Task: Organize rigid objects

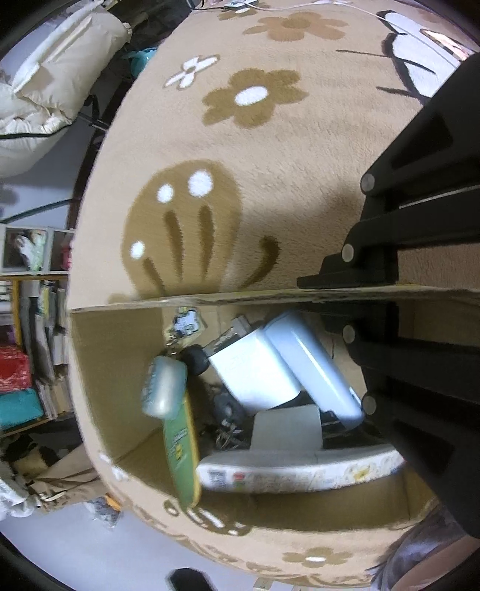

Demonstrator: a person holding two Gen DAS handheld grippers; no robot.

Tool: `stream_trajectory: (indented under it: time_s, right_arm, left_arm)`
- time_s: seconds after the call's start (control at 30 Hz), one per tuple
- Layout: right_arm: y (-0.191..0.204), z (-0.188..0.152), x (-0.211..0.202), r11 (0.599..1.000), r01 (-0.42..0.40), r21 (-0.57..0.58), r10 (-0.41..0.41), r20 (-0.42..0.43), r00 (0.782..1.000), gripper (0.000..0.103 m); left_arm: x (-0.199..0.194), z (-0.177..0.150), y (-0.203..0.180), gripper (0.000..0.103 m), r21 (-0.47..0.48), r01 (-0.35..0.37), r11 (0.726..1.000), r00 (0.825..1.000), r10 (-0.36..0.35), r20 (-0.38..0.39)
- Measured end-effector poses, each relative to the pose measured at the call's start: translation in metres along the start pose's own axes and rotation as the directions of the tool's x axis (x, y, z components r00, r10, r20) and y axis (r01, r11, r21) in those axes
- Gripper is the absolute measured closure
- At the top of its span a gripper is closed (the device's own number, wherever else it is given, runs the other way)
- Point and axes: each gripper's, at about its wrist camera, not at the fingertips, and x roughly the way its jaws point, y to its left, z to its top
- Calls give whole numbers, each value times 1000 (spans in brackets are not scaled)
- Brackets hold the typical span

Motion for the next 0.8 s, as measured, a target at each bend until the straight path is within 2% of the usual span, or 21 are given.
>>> stream_trajectory:
  time_s: [0.03, 0.1, 0.23, 0.3, 0.33, 0.5, 0.67, 0.8]
  right_arm:
    - [-1, -1, -5, 1000, -2, 3, 2, 13, 1000, 85]
    - [-3, -3, -16, 1000, -7, 18, 7, 43, 999, 70]
    - [-8, -11, -39, 999, -22, 50, 16, 103, 994, 54]
    - [-9, -14, -51, 998, -32, 56, 24, 137, 990, 39]
    - [-9, -17, -56, 998, -36, 57, 27, 154, 988, 34]
    - [-5, -31, -93, 998, -57, 25, 48, 278, 959, 11]
    - [8, -45, -123, 997, -75, -20, 77, 379, 922, 1]
    - [13, -61, -140, 995, -92, -25, 94, 433, 896, 0]
  left_arm:
    - [-5, -4, 5, 5, -7, -3, 1000, 1000, 3, 9]
    - [-14, -8, 13, 3, -21, -8, 1000, 1000, 8, 24]
    - [-33, -21, 29, 2, -47, -12, 999, 998, 15, 62]
    - [-41, -26, 35, 1, -56, -11, 998, 998, 15, 69]
    - [-45, -30, 38, 1, -60, -12, 998, 997, 17, 76]
    - [-65, -45, 45, 1, -53, -20, 998, 993, 26, 115]
    - [-83, -62, 44, 1, -18, -43, 999, 987, 45, 154]
    - [-96, -77, 41, 1, 13, -61, 998, 981, 58, 184]
